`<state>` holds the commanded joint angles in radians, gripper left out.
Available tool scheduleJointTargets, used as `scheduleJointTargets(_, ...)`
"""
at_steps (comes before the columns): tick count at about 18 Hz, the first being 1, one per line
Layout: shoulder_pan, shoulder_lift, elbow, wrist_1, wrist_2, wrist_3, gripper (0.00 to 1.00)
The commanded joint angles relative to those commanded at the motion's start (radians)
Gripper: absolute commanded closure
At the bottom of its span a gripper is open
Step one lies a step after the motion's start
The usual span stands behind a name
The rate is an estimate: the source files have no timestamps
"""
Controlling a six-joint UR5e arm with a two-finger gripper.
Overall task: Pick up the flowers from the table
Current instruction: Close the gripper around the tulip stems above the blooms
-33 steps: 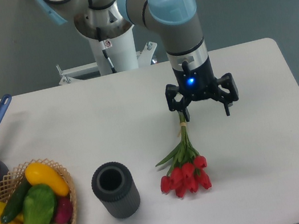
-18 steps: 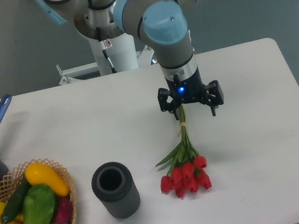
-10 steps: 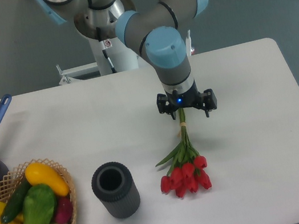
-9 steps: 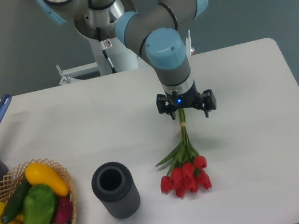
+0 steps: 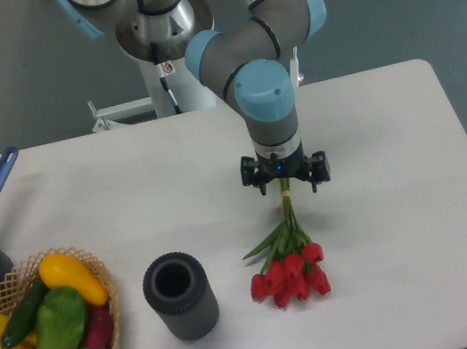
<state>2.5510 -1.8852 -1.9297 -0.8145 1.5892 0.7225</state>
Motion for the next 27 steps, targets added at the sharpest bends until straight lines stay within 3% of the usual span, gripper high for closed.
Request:
scheduleJointTargets(20, -0.002, -0.057, 0.02, 0.02, -0.011, 0.0, 0.01)
scheduleJointTargets(27, -0.003, -0.066, 0.015, 0.02, -0.012, 0.003, 0.07)
